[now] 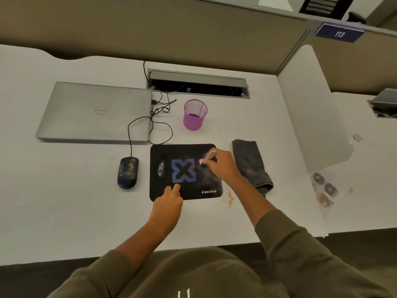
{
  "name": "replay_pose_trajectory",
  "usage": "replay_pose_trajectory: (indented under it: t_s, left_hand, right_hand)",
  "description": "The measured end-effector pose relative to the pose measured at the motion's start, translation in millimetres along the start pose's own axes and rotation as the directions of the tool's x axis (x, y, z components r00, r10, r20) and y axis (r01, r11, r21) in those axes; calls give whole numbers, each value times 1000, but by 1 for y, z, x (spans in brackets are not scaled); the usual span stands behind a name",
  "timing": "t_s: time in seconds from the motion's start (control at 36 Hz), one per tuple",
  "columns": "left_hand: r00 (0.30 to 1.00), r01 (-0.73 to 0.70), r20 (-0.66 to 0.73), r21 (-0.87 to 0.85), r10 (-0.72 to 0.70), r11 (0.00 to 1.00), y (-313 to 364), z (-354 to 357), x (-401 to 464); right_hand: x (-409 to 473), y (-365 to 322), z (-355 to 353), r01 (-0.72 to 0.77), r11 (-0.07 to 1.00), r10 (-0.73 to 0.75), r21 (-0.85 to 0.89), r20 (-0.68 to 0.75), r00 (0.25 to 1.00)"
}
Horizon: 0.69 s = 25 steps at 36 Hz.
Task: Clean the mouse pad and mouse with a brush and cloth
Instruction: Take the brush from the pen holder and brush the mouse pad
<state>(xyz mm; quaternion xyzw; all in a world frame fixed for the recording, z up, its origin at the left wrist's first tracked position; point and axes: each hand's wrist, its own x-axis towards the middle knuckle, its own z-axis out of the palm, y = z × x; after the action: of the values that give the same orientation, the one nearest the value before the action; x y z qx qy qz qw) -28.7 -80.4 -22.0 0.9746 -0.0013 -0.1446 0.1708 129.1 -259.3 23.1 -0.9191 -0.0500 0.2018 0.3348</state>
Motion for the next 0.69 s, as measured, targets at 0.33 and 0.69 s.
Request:
replay_pose_trajectory:
  t_s: [0.33, 0.69]
  left_hand:
    - [989, 133, -43, -178, -143, 975, 7, 7, -5]
    - [977, 193, -47, -203, -206, 960, 14, 11, -8]
  right_hand:
    - [13, -8, -24, 80, 994, -67, 80, -158, 985]
    - [-6, 17, -40, 120, 993, -120, -7, 9, 993]
